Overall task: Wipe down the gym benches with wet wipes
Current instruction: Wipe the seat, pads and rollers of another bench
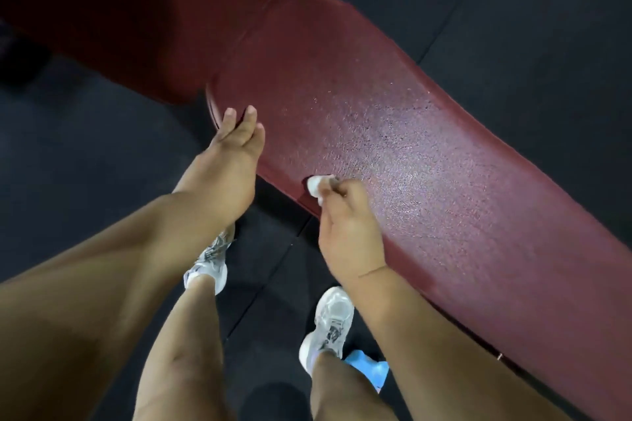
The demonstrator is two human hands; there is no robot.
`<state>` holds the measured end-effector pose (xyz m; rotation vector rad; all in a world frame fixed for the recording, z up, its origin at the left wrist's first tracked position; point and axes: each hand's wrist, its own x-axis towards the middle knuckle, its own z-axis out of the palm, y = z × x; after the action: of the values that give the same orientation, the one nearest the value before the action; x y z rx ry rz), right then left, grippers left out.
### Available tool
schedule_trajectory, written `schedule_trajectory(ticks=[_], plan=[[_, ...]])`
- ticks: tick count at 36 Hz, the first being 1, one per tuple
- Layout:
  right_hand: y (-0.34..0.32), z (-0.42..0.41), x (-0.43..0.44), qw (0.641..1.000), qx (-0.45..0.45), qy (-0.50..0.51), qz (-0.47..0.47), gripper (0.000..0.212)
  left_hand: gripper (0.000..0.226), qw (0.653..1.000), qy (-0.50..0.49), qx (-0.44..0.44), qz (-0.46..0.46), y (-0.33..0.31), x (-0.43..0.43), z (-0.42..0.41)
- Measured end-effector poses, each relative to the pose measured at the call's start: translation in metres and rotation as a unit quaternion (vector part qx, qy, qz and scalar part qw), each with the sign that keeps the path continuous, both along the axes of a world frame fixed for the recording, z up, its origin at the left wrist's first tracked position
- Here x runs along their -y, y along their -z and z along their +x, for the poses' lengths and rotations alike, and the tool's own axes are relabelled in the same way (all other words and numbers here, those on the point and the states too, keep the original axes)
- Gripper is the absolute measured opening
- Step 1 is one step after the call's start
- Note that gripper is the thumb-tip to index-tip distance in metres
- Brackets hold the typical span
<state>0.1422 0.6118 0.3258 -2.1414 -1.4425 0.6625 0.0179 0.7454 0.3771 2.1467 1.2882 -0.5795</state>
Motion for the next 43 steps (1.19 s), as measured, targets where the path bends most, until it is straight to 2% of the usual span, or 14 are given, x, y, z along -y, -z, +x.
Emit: schedule_trajectory(ticks=[2, 6, 10, 14, 16, 22, 25, 27, 30, 32, 34, 37, 41, 43], plan=[[-0.001, 0.009, 0.003, 0.996, -0.004, -0.093, 0.008, 0.030, 0.074, 0.999, -0.021, 0.017, 0.018, 0.004, 0.005, 0.002], [0.001, 0.045, -0.009, 0.970, 0.092, -0.222, 0.025, 0.031, 0.079, 0.996, -0.069, 0.051, 0.017, 0.009, 0.007, -0.001], [-0.001, 0.076, -0.047, 0.980, 0.108, -0.163, 0.027, 0.016, 0.085, 0.992, -0.095, 0.083, 0.000, 0.012, 0.004, -0.007], [0.003, 0.094, -0.088, 0.990, 0.132, -0.042, 0.027, 0.030, 0.080, 0.985, -0.117, 0.124, 0.027, 0.021, 0.000, -0.011], [0.004, 0.088, -0.099, 0.989, 0.139, -0.038, 0.034, 0.030, 0.076, 0.984, -0.126, 0.124, 0.032, 0.025, -0.004, -0.018], [0.008, 0.056, -0.076, 0.956, 0.093, -0.263, 0.085, 0.033, 0.067, 0.980, -0.108, 0.137, 0.097, 0.030, -0.019, -0.025], [0.009, 0.066, -0.083, 0.924, 0.128, -0.344, 0.107, 0.031, 0.064, 0.975, -0.134, 0.150, 0.096, 0.035, -0.022, -0.024], [0.010, 0.083, -0.100, 0.923, 0.171, -0.321, 0.128, 0.022, 0.059, 0.967, -0.138, 0.170, 0.127, 0.040, -0.024, -0.023], [0.011, 0.112, -0.133, 0.945, 0.229, -0.176, 0.154, 0.017, 0.057, 0.956, -0.140, 0.191, 0.172, 0.049, -0.024, -0.028], [0.011, 0.120, -0.152, 0.960, 0.231, -0.102, 0.124, 0.020, 0.058, 0.946, -0.153, 0.217, 0.188, 0.055, -0.024, -0.030], [0.012, 0.111, -0.160, 0.963, 0.227, -0.086, 0.121, 0.029, 0.058, 0.938, -0.153, 0.233, 0.208, 0.059, -0.024, -0.031], [0.015, 0.074, -0.153, 0.950, 0.208, -0.169, 0.159, 0.019, 0.058, 0.924, -0.154, 0.257, 0.238, 0.067, -0.025, -0.032], [0.018, 0.037, -0.122, 0.892, 0.144, -0.398, 0.162, 0.016, 0.058, 0.905, -0.162, 0.291, 0.264, 0.079, -0.021, -0.033], [0.017, 0.042, -0.118, 0.866, 0.135, -0.458, 0.146, 0.015, 0.058, 0.900, -0.164, 0.300, 0.271, 0.082, -0.020, -0.033]])
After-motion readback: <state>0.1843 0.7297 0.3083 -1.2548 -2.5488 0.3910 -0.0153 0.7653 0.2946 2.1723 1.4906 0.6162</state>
